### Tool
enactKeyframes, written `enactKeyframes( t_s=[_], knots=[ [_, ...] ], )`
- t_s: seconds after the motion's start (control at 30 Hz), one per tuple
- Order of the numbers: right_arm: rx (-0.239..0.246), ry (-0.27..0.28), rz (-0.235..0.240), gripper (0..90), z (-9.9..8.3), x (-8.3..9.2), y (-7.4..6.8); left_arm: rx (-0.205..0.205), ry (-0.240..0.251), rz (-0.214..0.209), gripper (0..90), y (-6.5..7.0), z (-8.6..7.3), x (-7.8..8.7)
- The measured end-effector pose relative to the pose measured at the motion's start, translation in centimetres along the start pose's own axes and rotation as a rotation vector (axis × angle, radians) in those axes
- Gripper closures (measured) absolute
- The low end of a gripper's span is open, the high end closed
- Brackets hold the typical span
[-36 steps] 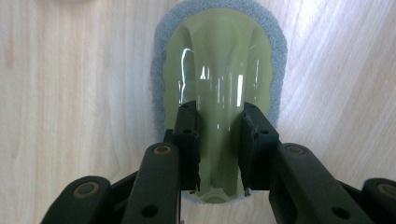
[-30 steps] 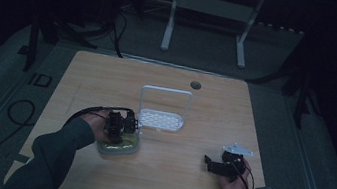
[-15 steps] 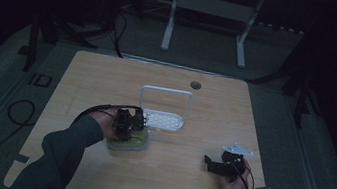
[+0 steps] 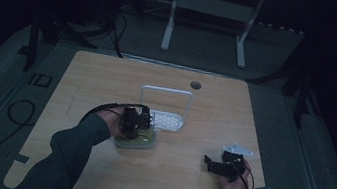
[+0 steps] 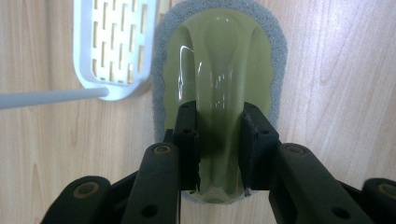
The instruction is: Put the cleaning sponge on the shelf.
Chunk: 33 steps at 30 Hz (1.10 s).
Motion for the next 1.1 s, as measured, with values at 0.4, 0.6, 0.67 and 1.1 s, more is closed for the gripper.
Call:
enactKeyframes(
  t_s=[0.4,0.6,0.67,1.1],
  knots=[
    [0.000,0.001,0.000,12.3,0.0,0.0,0.0,-0.022,0.035,0.022,71.6,-0.8,1.9,1.0],
    [0.001,0.000,0.000,12.3,0.0,0.0,0.0,-0.039,0.053,0.045,71.7,-1.3,2.8,1.4],
    [0.001,0.000,0.000,12.3,0.0,0.0,0.0,-0.040,0.061,0.045,71.7,-1.4,3.0,1.5],
    [0.002,0.000,0.000,12.3,0.0,0.0,0.0,-0.063,0.077,0.053,71.6,-2.1,3.7,0.9]
  ],
)
Point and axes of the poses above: each handheld gripper's, and its own axes: x roughly backward along the jaws, z roughly out of its top, y roughly to its right, the point moved 6 cm from there along -x, roughly forward along the jaws, and after that the axes turned 1 degree about -y, right-handed, at the moved point
